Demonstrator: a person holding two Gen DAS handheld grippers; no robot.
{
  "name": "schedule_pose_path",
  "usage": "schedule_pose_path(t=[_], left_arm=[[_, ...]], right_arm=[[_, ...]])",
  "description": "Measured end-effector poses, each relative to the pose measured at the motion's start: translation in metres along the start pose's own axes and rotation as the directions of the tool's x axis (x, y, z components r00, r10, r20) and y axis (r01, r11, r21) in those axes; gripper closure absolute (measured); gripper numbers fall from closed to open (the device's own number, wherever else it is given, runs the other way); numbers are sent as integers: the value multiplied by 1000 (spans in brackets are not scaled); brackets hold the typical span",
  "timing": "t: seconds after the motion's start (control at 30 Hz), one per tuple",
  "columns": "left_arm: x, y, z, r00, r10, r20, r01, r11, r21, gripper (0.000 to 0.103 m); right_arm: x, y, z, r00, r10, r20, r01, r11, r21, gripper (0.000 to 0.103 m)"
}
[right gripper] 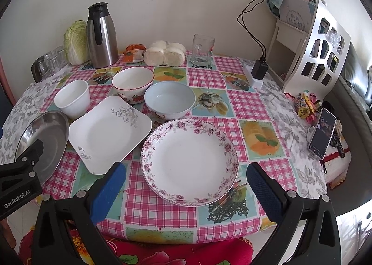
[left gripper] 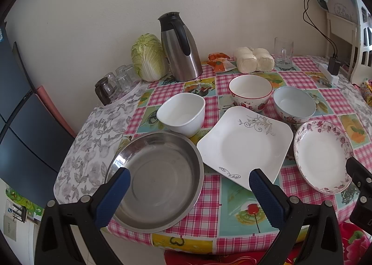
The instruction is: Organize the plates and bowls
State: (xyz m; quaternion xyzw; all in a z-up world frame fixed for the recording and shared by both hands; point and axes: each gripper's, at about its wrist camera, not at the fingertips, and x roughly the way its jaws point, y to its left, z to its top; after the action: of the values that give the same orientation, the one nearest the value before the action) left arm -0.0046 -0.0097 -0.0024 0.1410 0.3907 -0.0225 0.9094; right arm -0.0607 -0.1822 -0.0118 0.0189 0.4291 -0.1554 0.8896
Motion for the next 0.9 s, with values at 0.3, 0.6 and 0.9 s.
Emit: schedule_pose_path(t=[0.3,0.6,0.9], left_arm=[[0,0,0,1000,2,-1,-2,1000,0,0],[1,1,1,1000,2,-3,-2,1000,0,0],[2,3,1,1000,1,-8,-1,1000,-9,0]], right_arm=[[0,0,0,1000,-1,-1,1,1000,-1,0],[1,0,0,1000,-2,-2,2,1000,-3,0],[1,-1,-1,1000,-5,-2,5,1000,-6,0]])
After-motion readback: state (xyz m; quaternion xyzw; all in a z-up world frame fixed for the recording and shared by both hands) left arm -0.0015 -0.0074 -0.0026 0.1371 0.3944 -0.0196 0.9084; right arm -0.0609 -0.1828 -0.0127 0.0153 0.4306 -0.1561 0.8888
